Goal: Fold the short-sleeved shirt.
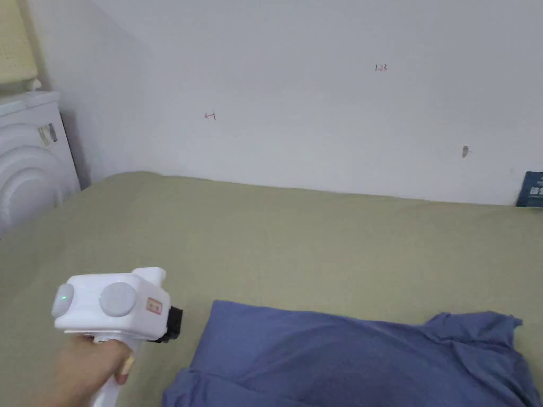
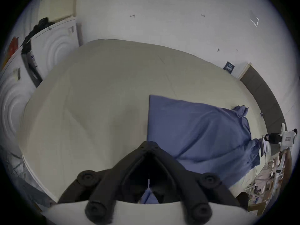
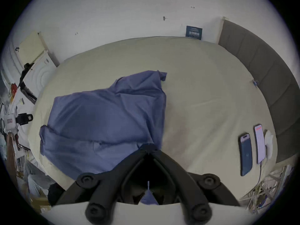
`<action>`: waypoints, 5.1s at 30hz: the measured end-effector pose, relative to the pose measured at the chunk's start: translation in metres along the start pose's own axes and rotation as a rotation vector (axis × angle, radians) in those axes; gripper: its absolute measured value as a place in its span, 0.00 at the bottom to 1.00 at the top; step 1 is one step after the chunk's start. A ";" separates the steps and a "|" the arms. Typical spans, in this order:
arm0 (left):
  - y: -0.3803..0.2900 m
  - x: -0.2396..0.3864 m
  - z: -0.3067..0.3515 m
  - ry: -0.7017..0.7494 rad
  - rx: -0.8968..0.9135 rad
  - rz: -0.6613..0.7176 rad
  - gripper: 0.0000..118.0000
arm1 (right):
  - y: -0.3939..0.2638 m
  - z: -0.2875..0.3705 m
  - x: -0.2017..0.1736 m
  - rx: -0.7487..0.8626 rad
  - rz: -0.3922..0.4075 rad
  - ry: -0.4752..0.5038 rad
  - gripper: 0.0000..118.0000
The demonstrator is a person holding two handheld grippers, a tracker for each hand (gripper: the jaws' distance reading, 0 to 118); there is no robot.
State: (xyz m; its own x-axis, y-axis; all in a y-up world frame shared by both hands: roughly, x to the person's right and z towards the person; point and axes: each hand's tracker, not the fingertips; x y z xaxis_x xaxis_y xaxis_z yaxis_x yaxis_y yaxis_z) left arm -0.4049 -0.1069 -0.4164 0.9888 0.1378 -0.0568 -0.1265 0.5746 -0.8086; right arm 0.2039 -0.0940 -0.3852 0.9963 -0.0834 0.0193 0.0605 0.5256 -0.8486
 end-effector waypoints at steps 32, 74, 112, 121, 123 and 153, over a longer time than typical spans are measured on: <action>0.060 0.042 -0.163 0.014 -0.116 -0.073 0.03 | 0.093 -0.184 -0.013 0.002 0.060 -0.074 0.11; -0.166 -0.034 -0.002 -0.134 -0.118 0.076 0.30 | -0.145 -0.015 0.037 -0.076 -0.040 0.021 0.21; -0.149 -0.119 -0.044 -0.729 -0.175 0.346 0.96 | -0.120 0.034 -0.077 -0.112 0.123 0.113 0.00; -0.161 -0.090 -0.062 -0.614 -0.136 0.464 0.07 | -0.121 0.029 -0.085 -0.112 0.146 0.161 0.00; -0.161 -0.085 -0.052 -0.683 -0.122 0.491 0.07 | -0.121 0.034 -0.077 -0.105 0.145 0.163 0.00; -0.134 0.152 -0.047 -0.703 -0.086 0.244 0.02 | -0.113 0.022 -0.016 -0.054 0.062 0.129 0.00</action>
State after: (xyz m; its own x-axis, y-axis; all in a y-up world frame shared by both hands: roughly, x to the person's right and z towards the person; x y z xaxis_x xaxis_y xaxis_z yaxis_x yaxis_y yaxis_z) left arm -0.2336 -0.2009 -0.3438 0.6463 0.7529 0.1242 -0.3006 0.4008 -0.8654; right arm 0.1824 -0.1335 -0.2777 0.9818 -0.1622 -0.0993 -0.0079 0.4870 -0.8734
